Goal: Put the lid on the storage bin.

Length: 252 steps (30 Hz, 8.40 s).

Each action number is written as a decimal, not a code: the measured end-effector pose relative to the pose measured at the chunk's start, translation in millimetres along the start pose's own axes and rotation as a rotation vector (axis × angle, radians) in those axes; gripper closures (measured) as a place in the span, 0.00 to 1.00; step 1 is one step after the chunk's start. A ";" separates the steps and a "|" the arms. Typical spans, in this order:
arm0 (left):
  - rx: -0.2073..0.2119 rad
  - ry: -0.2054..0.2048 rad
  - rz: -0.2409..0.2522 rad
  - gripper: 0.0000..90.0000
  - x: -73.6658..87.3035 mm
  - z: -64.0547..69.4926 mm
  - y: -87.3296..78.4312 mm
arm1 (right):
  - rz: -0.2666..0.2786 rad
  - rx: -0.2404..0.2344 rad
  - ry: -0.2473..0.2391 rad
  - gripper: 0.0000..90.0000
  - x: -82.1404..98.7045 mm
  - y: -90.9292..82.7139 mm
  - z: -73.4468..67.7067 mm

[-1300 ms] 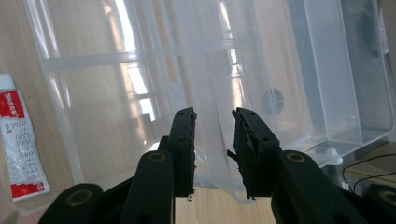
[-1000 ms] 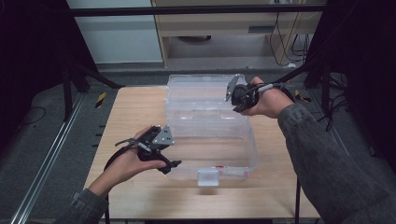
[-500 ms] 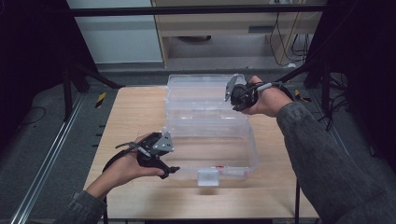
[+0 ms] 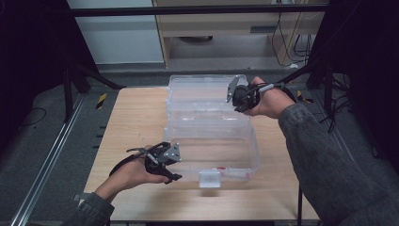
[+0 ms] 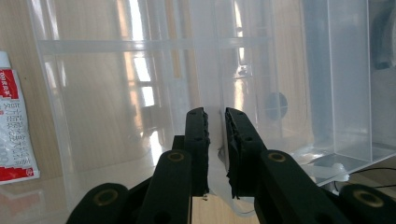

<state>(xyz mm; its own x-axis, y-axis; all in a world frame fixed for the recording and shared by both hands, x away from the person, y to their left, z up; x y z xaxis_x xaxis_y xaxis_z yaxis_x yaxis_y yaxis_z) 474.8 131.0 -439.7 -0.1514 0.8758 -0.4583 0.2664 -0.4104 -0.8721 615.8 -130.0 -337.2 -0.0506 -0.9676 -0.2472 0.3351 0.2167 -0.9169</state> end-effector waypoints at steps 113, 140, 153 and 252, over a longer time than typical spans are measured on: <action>-0.087 -0.102 0.006 0.83 -8.9 7.3 13.3 | 0.127 0.069 -0.047 0.95 -1.8 -32.8 -59.6; -0.098 -0.107 0.016 0.82 -7.6 9.0 14.1 | 0.168 0.098 -0.049 0.94 6.3 -36.0 -89.8; -0.113 -0.115 0.014 0.81 -8.3 12.4 14.2 | 0.187 0.072 -0.054 0.93 14.1 -36.8 -94.0; -0.156 -0.308 0.314 0.97 -10.4 -23.1 -102.2 | 0.163 0.034 -0.078 0.91 18.7 -31.7 -125.4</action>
<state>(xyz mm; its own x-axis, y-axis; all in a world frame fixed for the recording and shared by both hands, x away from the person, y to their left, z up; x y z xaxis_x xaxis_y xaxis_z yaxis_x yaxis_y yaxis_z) 471.2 169.7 -341.8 -0.3101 0.5893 -0.7461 0.4809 -0.5797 -0.6578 486.3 -138.8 -352.1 0.0800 -0.9273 -0.3657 0.3647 0.3687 -0.8550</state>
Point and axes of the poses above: each handheld gripper's, and its own axes: y roughly forward along the jaws, x roughly out of its underside, z roughly to its right, the point moved 4 cm from there along y, roughly forward along the jaws, and after that the axes turned 6 degrees about -x, right-handed, at the moved point
